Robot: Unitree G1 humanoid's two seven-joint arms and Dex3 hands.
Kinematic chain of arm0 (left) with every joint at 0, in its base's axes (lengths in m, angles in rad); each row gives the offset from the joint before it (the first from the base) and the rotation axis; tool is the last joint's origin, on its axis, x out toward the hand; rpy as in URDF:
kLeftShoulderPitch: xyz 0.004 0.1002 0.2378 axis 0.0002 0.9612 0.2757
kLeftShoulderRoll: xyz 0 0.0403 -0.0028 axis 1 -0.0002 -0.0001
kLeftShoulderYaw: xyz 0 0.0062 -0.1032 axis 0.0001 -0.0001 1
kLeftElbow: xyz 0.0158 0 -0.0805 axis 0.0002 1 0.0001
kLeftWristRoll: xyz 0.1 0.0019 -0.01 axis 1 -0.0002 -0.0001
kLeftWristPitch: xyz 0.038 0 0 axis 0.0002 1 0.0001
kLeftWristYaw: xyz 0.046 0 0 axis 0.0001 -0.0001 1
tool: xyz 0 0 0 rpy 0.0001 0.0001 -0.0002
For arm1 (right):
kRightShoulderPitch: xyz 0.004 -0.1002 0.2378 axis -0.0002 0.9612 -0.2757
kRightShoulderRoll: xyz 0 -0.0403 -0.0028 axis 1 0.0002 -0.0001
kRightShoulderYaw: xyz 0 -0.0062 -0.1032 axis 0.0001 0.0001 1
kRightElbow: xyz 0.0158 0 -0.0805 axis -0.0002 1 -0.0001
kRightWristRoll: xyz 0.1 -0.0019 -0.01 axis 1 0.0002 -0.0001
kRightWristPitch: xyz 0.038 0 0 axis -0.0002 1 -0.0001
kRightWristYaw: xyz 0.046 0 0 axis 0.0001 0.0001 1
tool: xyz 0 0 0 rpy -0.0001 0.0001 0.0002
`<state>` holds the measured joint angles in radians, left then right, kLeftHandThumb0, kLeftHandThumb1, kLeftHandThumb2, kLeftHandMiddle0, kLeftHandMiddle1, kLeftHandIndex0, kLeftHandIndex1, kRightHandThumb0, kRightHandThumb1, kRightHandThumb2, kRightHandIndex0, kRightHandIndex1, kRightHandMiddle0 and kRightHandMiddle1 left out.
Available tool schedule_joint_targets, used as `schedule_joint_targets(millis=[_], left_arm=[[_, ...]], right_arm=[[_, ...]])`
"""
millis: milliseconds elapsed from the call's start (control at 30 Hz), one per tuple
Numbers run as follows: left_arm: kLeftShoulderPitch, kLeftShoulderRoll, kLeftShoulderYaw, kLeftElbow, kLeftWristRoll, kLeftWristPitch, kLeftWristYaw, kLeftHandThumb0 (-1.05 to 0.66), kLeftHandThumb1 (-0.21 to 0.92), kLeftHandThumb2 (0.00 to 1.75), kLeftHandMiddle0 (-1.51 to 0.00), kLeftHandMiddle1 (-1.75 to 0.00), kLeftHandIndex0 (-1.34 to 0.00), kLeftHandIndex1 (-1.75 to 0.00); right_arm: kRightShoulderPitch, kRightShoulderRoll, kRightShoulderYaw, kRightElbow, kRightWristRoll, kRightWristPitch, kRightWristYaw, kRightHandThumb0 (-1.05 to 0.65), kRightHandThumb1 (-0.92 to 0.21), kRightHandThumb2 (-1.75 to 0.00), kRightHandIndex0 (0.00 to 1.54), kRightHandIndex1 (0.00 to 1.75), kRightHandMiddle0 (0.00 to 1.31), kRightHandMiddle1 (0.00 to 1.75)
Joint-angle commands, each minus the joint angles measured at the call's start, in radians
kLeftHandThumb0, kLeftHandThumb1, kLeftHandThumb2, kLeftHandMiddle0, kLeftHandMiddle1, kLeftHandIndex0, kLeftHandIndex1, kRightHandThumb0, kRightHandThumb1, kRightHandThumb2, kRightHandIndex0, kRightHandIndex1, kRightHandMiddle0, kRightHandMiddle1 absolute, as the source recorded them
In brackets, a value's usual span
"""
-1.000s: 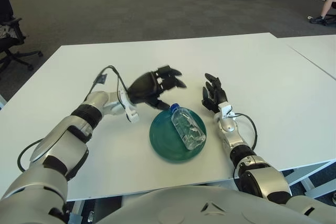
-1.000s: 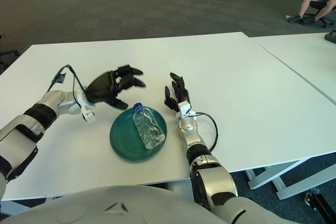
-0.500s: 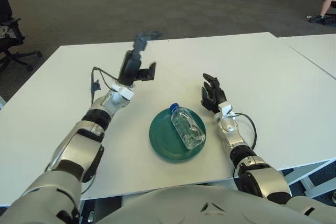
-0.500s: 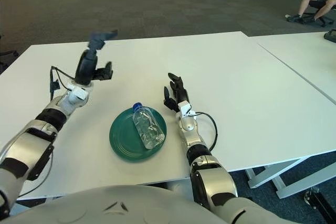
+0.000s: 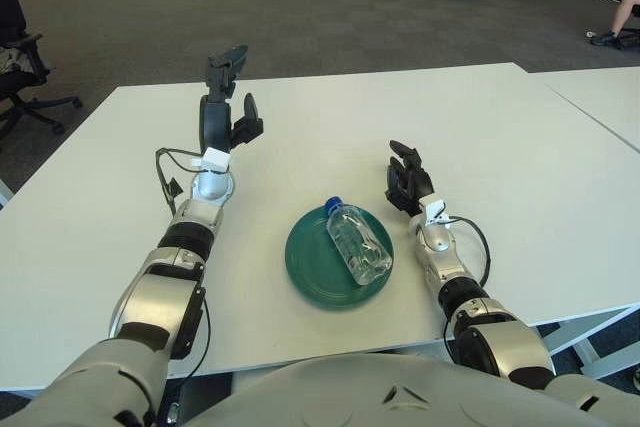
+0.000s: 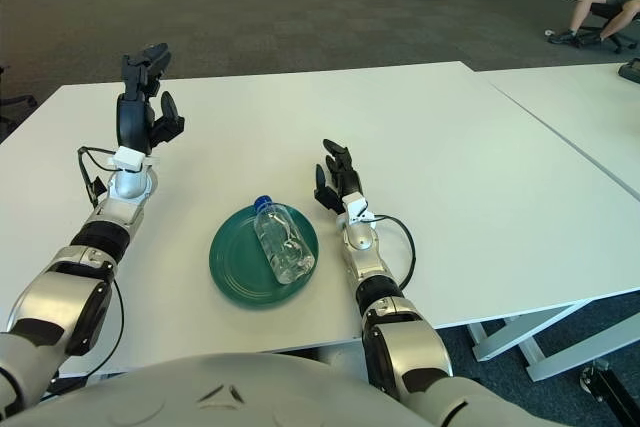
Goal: Put the bottle into the plate.
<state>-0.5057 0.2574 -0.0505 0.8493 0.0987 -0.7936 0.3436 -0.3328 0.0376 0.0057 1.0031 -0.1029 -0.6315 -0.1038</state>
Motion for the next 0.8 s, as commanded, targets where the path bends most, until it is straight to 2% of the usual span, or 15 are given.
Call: schedule_joint_targets(millis=[0,133,367,600,767], left_arm=[[0.015,-0.020,0.027,-0.017,-0.016,0.028,-0.032,-0.79,0.92,0.94,-0.37,-0.30,0.00,-0.90],[0.049,-0.043,0.043,-0.045,-0.031,0.044,-0.066,-0.79,0.92,0.92,-0.38,-0.30,0.00,-0.93],[0.135,-0.084,0.065,-0.085,-0.041,0.073,-0.106,-0.77,0.92,0.89,-0.41,-0.36,0.00,-1.08],[0.189,-0.117,0.078,-0.022,-0.026,0.066,-0.097,-0.75,0.92,0.87,-0.40,-0.44,-0.02,-1.12],[0.198,-0.132,0.087,0.016,-0.027,0.075,-0.105,-0.74,0.92,0.86,-0.39,-0.52,-0.05,-1.14]], right_arm=[[0.055,0.000,-0.002,0.043,0.002,0.047,0.001,-0.72,-0.92,-0.78,0.24,0.00,0.00,0.53],[0.051,-0.001,-0.003,0.062,0.001,0.017,0.003,-0.74,-0.92,-0.79,0.24,0.00,0.00,0.55],[0.047,-0.008,-0.001,0.087,-0.001,-0.040,0.014,-0.75,-0.92,-0.82,0.23,0.00,0.00,0.59],[0.046,-0.015,-0.013,0.107,0.021,-0.086,0.060,-0.75,-0.92,-0.83,0.23,0.00,0.00,0.61],[0.045,-0.015,-0.023,0.117,0.032,-0.099,0.083,-0.74,-0.92,-0.82,0.23,0.00,0.00,0.62]])
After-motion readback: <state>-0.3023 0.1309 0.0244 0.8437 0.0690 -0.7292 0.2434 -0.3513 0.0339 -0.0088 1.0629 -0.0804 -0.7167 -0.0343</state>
